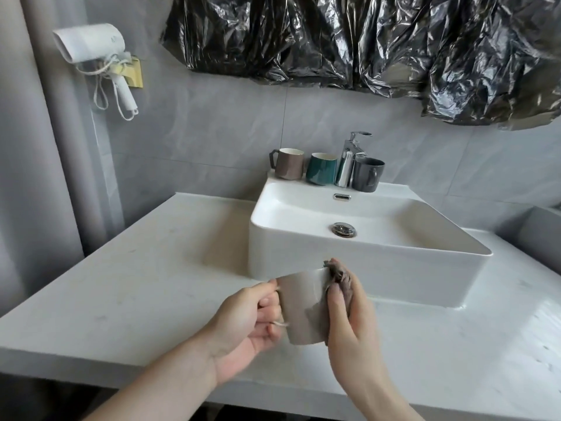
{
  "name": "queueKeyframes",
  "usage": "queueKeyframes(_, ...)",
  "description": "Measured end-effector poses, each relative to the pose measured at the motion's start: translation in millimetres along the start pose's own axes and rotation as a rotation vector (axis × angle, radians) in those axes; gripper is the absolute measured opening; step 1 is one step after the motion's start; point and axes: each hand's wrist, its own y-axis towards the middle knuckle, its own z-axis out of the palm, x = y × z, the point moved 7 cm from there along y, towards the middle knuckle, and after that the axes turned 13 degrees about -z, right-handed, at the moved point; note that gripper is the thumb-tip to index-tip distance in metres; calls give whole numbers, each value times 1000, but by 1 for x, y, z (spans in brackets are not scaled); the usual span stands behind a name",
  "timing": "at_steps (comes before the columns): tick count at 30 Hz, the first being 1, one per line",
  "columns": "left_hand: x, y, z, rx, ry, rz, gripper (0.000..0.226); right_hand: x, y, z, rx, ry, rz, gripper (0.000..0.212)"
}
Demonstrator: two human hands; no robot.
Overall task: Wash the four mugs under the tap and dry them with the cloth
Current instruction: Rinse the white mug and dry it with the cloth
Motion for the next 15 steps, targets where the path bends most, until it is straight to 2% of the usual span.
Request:
queueKeyframes(3,1,2,3,3,32,11,51,35,-20,12,66,-318,-405,48)
queueKeyframes(5,2,3,5,17,14,22,52,36,-19,16,89,-391,-504,49)
queueKeyframes(6,2,4,5,22,5,27,51,31,-14,14,79,-356,-472,51)
queueKeyframes(8,1,3,2,33,-13,32,50,9,-4,2,-1,-155,-263,49)
queueKeyframes(11,1,3,0,53,-12,32,49,-30,-1,-2,-45,198,267,37)
queueKeyframes(12,1,4,0,47,6,48,49,-34,-3,-1,-22,234,344,34)
queueKeyframes(15,-3,9,1,-52,128,172,49,-32,-5,-3,-29,272,368,29)
